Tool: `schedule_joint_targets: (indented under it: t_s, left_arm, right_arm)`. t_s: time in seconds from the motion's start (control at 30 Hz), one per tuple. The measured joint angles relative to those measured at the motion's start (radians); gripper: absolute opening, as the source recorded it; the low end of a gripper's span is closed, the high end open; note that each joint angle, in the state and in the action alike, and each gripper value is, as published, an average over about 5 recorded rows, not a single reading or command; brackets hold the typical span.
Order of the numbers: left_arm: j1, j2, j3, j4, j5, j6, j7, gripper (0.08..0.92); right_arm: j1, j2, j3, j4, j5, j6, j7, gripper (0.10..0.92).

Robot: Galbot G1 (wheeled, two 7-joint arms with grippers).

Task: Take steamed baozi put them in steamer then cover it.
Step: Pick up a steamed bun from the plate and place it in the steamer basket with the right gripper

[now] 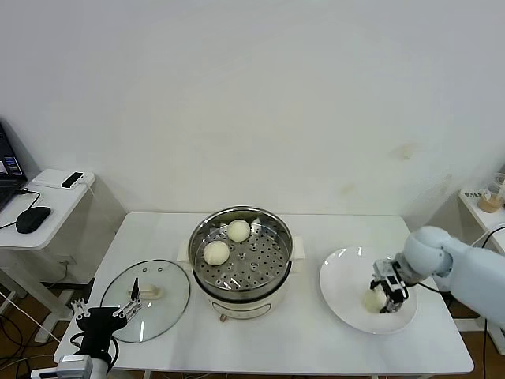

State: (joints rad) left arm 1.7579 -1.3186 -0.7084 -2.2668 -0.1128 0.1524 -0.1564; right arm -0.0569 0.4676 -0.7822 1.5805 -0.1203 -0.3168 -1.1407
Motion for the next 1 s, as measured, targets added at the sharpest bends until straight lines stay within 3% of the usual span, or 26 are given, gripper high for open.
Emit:
schedule_joint_targets:
  t_s: [0.37, 1.0]
  left_arm:
    - [0.008, 0.015, -0.017, -0.013, -0.008, 0.005, 0.000, 0.823]
    - [0.031, -0.015, -0.060, -0.036, -0.007, 0.007, 0.000, 0.823]
  right_arm:
    - [0.278, 0.089, -0.069, -0.046, 0.082, 0.016, 0.001, 0.640]
    - [0.570, 0.432, -0.302, 0.007, 0.297, 0.100, 0.134, 0.645]
